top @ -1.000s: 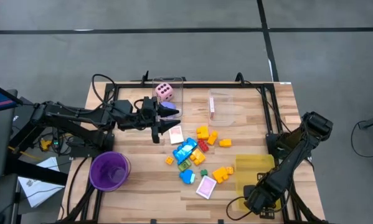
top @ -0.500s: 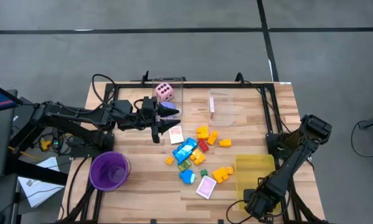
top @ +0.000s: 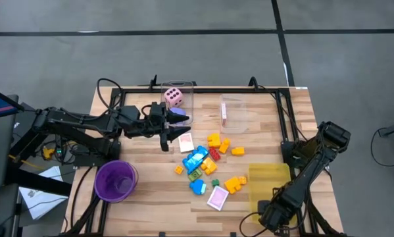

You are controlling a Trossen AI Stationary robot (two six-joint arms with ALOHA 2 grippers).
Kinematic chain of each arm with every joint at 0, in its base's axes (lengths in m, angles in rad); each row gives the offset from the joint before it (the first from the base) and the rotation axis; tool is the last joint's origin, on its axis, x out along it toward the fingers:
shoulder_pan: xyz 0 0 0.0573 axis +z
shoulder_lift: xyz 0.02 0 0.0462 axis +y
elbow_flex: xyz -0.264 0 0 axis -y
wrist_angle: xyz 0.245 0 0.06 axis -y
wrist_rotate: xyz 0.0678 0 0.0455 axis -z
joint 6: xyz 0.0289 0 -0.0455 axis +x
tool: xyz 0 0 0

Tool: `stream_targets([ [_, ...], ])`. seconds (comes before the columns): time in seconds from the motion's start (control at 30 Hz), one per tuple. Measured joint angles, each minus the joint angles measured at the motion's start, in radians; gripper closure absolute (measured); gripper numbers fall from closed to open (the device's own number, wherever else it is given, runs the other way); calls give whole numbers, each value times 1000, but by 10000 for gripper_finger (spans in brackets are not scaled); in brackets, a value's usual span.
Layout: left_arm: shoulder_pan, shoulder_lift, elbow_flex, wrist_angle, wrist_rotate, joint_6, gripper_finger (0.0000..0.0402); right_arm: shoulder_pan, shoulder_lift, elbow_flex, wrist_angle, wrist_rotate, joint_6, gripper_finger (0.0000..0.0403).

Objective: Pick & Place Toys
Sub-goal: Put the left green game piece into the bin, then put the green game piece into the bin

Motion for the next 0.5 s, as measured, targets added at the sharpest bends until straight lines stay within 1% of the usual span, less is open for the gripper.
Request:
stream_targets([
  [0.23, 0, 0, 0, 4, 1, 0, 189, 0, 0, 0, 1, 0, 0, 227],
  [0.5, 0, 0, 0, 4, 4, 0, 189, 0, 0, 0, 0, 0, 8, 179],
])
